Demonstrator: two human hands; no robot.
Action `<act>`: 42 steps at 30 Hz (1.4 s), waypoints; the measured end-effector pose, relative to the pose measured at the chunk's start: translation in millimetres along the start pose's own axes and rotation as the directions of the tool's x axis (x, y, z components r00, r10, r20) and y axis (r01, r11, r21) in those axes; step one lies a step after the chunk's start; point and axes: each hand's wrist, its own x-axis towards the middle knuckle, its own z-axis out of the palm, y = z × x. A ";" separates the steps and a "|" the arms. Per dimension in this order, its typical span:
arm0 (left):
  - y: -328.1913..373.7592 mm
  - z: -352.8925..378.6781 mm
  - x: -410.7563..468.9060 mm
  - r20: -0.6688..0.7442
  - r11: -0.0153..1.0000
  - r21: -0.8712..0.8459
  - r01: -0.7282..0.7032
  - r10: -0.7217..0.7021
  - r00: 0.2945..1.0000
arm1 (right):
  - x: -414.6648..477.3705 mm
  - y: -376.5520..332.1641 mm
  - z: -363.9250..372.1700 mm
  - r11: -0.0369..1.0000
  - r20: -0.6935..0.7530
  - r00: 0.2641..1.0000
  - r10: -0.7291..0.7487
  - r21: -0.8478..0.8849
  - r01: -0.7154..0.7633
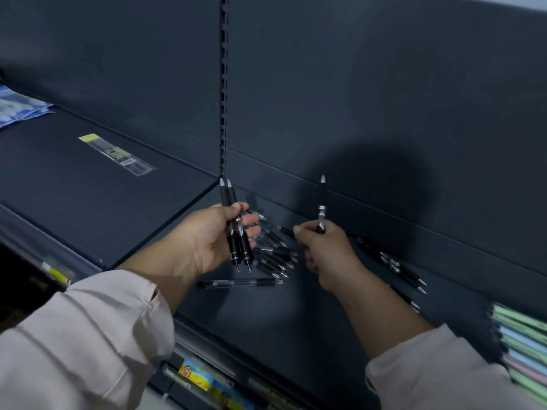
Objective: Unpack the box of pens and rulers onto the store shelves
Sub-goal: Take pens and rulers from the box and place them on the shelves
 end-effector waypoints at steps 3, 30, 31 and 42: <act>-4.4 14.6 2.0 0.041 0.999 0.052 0.010 -0.012 0.999 | -9.7 -5.3 -8.2 1.000 0.102 0.995 0.003 -0.026 -0.001; -168.7 124.4 -2.1 0.835 -0.534 0.508 -0.676 0.113 0.538 | -68.5 52.3 -205.2 0.987 -0.258 0.957 -0.133 -0.120 0.105; -170.7 125.3 -6.1 0.807 -0.546 0.534 -0.646 0.101 0.582 | -69.5 54.6 -207.5 0.986 -0.252 0.958 -0.135 -0.127 0.106; -185.0 116.6 -23.1 0.685 -0.656 0.515 -0.552 -0.071 0.725 | -71.9 76.1 -211.7 0.952 -0.087 0.975 -0.204 -0.249 0.177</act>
